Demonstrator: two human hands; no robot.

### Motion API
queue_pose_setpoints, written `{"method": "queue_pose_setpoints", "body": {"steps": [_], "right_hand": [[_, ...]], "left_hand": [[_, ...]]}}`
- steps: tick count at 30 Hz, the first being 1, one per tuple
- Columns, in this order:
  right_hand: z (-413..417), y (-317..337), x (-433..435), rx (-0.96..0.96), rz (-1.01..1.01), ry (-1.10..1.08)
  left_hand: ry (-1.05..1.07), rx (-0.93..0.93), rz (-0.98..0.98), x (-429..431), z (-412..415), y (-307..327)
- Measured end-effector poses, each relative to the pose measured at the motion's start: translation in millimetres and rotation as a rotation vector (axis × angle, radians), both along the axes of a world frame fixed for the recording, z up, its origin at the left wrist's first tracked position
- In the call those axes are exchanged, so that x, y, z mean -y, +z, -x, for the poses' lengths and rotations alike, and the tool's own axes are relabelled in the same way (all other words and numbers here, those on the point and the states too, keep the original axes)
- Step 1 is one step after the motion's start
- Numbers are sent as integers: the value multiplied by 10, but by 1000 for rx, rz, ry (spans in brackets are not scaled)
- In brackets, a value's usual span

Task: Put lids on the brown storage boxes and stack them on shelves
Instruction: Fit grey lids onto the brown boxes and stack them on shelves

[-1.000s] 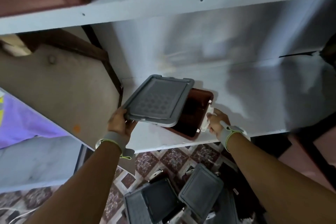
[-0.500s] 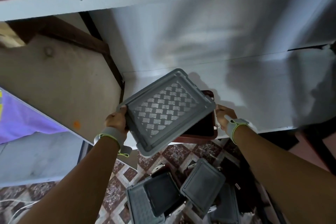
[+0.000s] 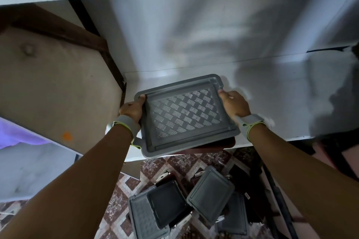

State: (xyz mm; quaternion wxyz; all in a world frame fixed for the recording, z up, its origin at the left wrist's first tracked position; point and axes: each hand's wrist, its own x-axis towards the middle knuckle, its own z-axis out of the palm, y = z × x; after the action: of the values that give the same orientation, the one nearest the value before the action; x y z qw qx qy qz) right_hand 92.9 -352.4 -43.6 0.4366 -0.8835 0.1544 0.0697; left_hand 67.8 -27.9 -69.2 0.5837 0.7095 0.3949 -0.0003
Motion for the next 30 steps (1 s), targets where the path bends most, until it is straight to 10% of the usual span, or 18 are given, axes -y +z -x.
{"method": "queue_pose_setpoints", "body": {"steps": [24, 30], "right_hand": [[456, -426, 75, -38, 278, -18], [426, -396, 122, -76, 182, 66]], "left_hand": [[-453, -76, -677, 244, 441, -319], [-404, -135, -448, 357, 562, -300]]}}
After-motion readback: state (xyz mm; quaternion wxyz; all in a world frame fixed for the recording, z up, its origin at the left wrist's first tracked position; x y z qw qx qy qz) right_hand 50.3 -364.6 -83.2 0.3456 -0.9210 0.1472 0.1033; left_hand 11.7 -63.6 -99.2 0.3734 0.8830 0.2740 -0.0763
